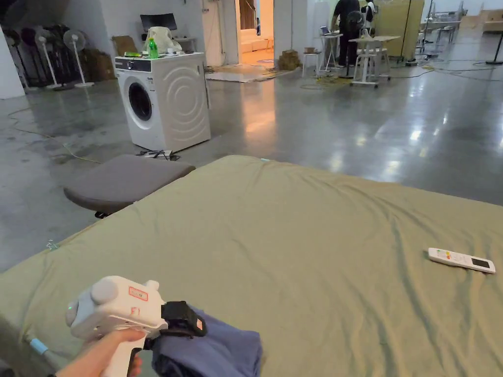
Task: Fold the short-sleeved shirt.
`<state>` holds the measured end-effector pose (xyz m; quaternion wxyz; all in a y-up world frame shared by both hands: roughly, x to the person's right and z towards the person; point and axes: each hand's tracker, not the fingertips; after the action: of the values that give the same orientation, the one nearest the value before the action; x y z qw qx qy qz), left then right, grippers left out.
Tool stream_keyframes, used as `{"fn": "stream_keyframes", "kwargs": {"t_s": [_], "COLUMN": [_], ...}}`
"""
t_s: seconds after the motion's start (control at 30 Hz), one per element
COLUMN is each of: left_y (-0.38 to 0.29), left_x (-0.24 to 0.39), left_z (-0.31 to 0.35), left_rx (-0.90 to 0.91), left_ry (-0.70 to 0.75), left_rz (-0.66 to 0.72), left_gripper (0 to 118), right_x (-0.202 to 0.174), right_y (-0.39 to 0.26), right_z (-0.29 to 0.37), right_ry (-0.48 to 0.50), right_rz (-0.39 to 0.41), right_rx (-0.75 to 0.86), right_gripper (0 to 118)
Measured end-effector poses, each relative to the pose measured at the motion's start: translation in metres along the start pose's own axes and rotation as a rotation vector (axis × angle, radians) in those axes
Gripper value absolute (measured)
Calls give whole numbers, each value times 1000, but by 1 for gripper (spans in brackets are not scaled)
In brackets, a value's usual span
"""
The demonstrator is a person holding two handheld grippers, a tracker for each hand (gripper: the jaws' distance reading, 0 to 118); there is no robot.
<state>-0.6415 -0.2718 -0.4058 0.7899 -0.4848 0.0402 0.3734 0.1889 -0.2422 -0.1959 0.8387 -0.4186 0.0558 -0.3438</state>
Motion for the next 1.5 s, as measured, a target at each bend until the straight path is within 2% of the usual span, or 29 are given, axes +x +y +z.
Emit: {"fn": "stream_keyframes", "kwargs": {"t_s": [0.03, 0.13, 0.17, 0.23, 0.3, 0.4, 0.53, 0.67, 0.7, 0.77, 0.87, 0.9, 0.93, 0.97, 1.0, 1.1, 1.2, 1.37, 1.5], "left_y": [4, 6, 5, -1, -17, -58, -158, -268, -292, -333, -371, -378, -383, -391, -395, -398, -405, -411, -409], "left_x": [-4, -3, 4, 25, 61, 122, 219, 280, 292, 324, 360, 370, 375, 378, 380, 381, 375, 375, 376], "left_z": [-2, 7, 14, 36, 60, 100, 161, 188, 188, 183, 180, 179, 181, 183, 183, 183, 184, 184, 191], "left_rx": [-15, -33, -40, 18, 122, 246, 439, 696, 791, 981, 1030, 1007, 975, 971, 967, 971, 958, 939, 933], "left_ry": [109, 373, 428, 448, 512, 354, 23, -228, -252, -143, -104, -120, -144, -147, -149, -153, -257, -212, -245], "left_rz": [-32, -57, -95, -234, -371, -553, -781, -843, -881, -982, -1008, -1003, -998, -984, -981, -989, -945, -946, -923], "left_gripper": [85, 85, 85, 85, 85, 85, 85, 85, 85, 84, 81, 78, 66, 42, 28, 2, 1, 1, 1], "right_x": [-2, -10, -13, -19, -31, -51, -93, -116, -119, -128, -144, -148, -150, -152, -155, -155, -151, -146, -141], "right_y": [-1, 0, 0, 2, 5, 15, 31, 38, 40, 50, 58, 56, 53, 46, 40, 20, 8, 11, 13], "right_z": [-1, -6, -8, -7, -3, 8, 39, 76, 82, 89, 98, 103, 107, 112, 116, 128, 136, 138, 138], "right_ry": [4, 2, -18, -29, -12, 29, 102, 116, 126, 143, 63, 51, 37, 17, -9, -56, -34, -98, -87], "right_rz": [17, 84, 115, 180, 268, 363, 462, 526, 530, 559, 618, 654, 684, 699, 725, 784, 808, 825, 786], "right_rx": [1, -7, -9, -3, 38, 150, 344, 513, 552, 620, 721, 730, 748, 765, 773, 780, 759, 778, 776], "right_gripper": [0, 0, 0, 0, 0, 0, 0, 0, 0, 0, 0, 0, 0, 0, 0, 0, 0, 0, 0]}}
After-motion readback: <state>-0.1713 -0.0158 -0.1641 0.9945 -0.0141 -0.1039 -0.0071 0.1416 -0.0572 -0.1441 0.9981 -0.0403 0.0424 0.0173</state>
